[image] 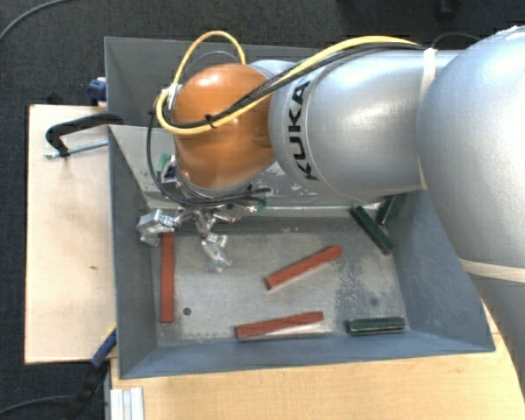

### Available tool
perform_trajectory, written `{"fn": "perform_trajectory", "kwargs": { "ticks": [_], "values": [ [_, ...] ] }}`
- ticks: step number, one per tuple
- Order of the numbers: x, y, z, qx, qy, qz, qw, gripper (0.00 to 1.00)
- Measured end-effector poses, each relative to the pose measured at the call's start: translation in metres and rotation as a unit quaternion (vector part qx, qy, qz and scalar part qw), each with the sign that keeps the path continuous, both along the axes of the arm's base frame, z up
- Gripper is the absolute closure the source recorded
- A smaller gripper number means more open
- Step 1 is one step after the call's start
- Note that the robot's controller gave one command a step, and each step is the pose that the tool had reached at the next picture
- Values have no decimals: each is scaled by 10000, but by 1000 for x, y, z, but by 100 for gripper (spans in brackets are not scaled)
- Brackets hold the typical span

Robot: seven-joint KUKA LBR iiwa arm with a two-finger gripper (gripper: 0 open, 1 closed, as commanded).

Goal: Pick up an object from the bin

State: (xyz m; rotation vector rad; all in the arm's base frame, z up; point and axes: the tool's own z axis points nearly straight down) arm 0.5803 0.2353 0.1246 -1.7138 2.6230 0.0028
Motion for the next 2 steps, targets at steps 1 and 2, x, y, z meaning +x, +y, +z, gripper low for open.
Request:
{"fn": "perform_trajectory", "kwargs": {
  "ticks": [1, 2],
  "values": [
    [7, -3, -54, -33, 26, 1446, 9895, 0],
    [8, -3, -52, -27, 26, 1425, 9898, 0]
  ]
}}
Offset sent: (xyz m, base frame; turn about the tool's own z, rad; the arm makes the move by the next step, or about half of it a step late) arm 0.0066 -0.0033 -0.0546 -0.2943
